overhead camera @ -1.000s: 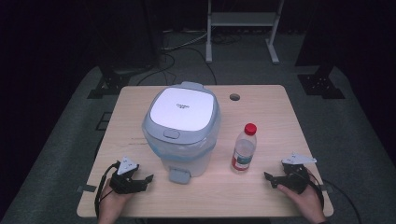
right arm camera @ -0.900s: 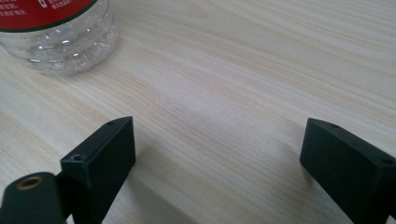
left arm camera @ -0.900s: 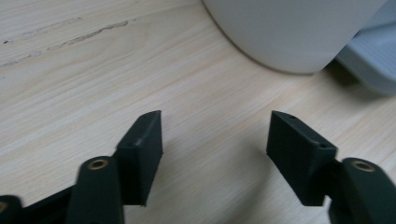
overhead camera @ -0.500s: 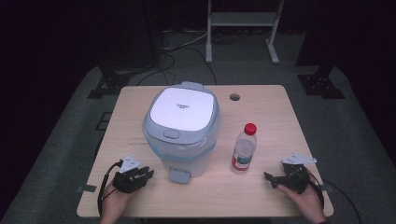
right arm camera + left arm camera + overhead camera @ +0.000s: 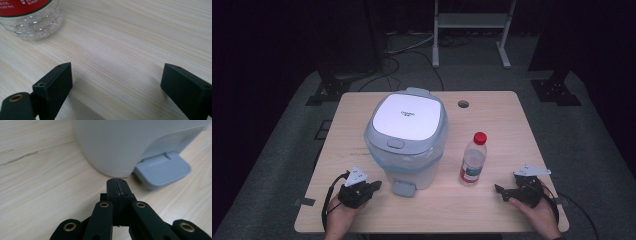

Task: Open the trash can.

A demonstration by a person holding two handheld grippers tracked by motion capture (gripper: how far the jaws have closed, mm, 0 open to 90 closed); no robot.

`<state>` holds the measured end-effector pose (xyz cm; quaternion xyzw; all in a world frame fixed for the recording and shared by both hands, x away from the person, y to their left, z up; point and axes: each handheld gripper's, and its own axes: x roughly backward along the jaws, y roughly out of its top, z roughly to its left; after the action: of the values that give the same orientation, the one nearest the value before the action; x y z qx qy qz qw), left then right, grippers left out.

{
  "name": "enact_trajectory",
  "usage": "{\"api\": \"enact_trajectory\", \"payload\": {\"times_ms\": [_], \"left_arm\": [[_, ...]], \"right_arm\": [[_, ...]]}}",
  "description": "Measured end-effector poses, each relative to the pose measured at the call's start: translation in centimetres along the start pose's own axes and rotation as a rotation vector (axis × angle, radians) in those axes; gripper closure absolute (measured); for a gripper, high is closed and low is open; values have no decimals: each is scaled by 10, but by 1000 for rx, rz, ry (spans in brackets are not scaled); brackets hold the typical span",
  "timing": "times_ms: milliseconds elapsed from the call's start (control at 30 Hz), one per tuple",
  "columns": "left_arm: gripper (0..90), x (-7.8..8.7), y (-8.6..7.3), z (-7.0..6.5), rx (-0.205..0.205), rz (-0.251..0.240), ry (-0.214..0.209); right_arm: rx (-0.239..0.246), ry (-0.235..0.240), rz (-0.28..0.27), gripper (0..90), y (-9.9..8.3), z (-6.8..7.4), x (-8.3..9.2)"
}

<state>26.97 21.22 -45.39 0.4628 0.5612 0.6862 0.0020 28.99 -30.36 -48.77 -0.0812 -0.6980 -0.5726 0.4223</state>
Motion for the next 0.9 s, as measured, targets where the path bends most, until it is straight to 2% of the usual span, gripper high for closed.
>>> {"api": "enact_trajectory", "payload": {"times_ms": [267, 900], "left_arm": [[900, -6, 8, -17, -31, -7, -33], [900, -22, 19, -40, -80, -7, -81]], "right_arm": [[0, 0, 0, 92, 0, 0, 0], [0, 0, 0, 91, 0, 0, 0]]}}
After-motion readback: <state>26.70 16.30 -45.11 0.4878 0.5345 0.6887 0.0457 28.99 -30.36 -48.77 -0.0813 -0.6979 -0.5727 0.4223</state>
